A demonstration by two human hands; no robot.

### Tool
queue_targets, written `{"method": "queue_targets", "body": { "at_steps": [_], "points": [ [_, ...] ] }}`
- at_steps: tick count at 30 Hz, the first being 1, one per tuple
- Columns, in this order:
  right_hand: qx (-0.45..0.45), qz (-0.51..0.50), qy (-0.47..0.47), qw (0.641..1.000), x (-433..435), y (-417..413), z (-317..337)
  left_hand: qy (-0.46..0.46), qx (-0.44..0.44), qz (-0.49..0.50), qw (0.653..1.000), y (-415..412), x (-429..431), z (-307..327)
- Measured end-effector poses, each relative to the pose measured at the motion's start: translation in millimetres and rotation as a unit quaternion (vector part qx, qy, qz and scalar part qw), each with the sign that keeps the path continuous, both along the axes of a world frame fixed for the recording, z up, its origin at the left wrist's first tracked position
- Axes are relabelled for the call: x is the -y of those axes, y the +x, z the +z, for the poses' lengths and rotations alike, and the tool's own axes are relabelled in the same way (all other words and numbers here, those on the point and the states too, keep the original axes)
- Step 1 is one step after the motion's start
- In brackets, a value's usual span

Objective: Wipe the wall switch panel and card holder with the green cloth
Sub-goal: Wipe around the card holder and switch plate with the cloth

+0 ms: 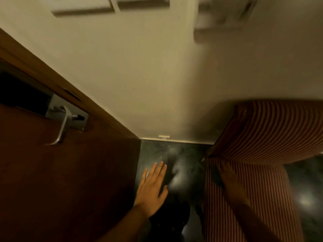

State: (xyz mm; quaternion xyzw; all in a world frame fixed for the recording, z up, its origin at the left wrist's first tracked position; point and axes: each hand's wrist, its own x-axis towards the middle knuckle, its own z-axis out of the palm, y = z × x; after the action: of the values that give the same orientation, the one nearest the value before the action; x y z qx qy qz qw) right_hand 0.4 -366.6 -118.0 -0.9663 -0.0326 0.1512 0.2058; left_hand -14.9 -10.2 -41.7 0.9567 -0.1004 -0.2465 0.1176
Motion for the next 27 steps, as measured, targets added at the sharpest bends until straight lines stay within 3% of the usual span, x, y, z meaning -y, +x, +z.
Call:
{"method": "queue_targets", "body": {
  "at_steps": [4,7,9,15,19,27],
  "points": [
    [0.07,0.025,0.049,0.996,-33,12,74,0.023,0.18,0.011,0.983,34,-1,76],
    [0.073,0.075,0.069,0.992,-57,37,132,-0.005,0.266,0.036,0.963,62,-10,121],
    [0.141,0.127,0.086,0.978,-75,50,180,-0.029,0.324,0.058,0.944,83,-17,159],
    [0.311,0.148,0.076,0.936,-125,97,293,-0.079,0.435,0.092,0.892,157,-28,269],
    [0.348,0.082,0.142,0.923,-158,112,348,-0.095,0.504,0.07,0.856,198,-35,330],
    [0.436,0.079,0.146,0.885,-208,154,411,-0.115,0.624,0.032,0.772,276,-50,410]
  ]
}}
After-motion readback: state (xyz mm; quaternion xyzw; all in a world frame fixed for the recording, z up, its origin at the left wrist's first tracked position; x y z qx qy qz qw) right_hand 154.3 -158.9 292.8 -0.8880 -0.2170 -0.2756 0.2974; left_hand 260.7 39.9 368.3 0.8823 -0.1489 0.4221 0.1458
